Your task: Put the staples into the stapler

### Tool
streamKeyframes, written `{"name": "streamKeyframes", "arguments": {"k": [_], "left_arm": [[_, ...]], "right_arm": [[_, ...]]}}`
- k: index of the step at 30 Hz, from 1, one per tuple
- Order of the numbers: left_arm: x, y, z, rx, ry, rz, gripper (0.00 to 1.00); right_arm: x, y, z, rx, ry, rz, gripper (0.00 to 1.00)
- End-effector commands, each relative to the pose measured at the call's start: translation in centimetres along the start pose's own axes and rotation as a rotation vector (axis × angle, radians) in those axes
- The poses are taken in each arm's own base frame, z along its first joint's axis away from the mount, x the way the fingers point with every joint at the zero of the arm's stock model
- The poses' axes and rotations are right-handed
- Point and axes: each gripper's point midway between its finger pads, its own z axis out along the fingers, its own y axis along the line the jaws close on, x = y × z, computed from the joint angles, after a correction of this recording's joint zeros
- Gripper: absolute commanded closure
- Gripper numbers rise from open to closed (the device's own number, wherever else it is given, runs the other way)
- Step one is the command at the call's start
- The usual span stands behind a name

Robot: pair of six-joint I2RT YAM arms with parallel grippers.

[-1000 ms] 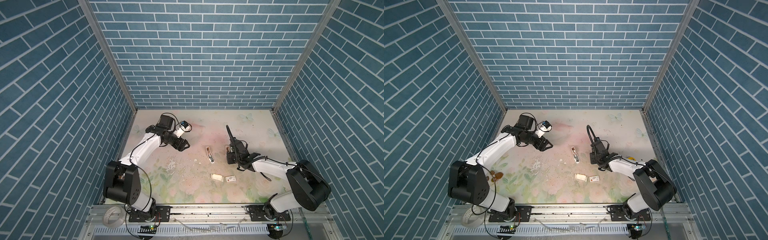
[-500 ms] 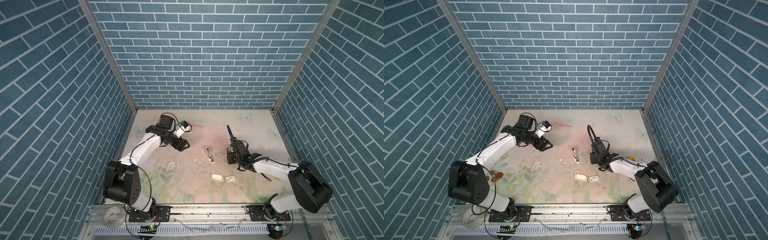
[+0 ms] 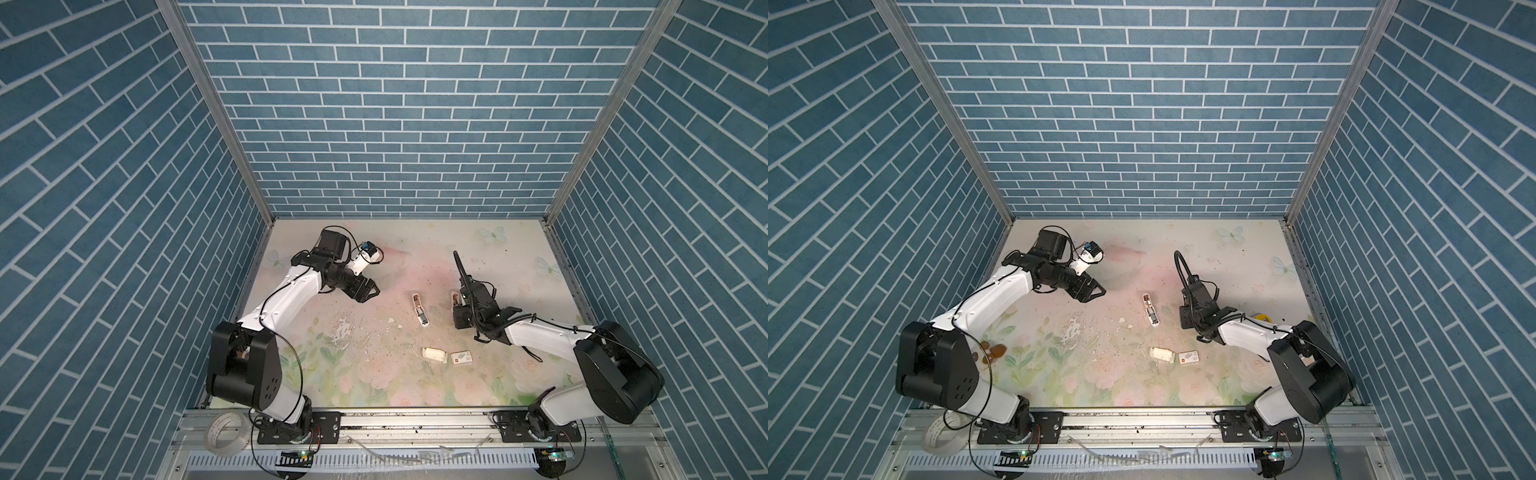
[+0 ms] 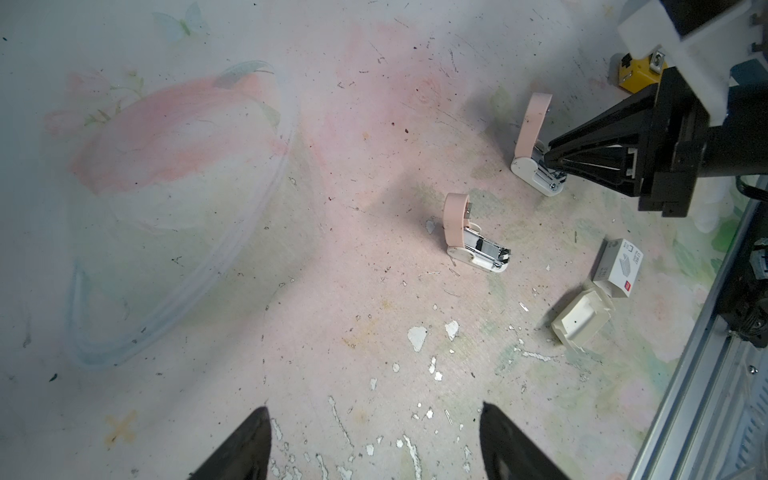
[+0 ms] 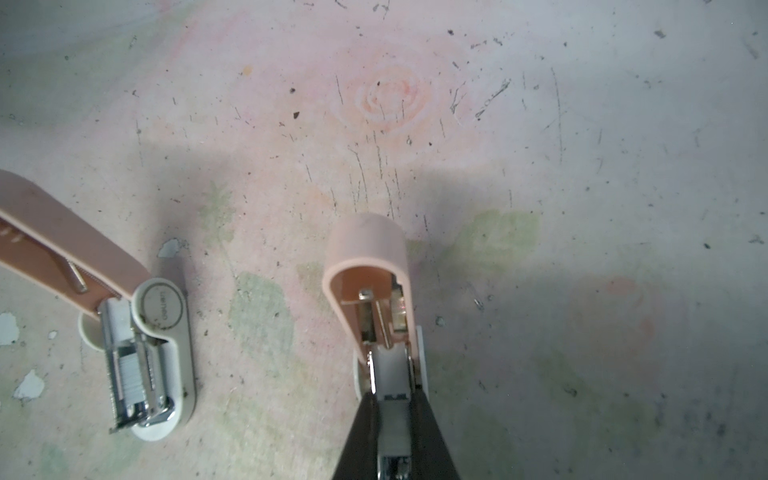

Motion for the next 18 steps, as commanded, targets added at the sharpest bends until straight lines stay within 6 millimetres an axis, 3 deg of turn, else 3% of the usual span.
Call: {"name": "streamKeyframes", "arguments": {"k": [1, 18], "left_arm": [[0.2, 0.2, 0.1, 0.009, 0.008, -0.012, 0.20], [0.3, 0.2, 0.1, 0.010, 0.010, -0.012, 0.20]], "right_arm": [[0.6, -0.1, 0.4, 0.005, 0.014, -0.008, 0.90], [-0.2, 0.4, -0.6, -0.016, -0.008, -0.009, 0.91]]}}
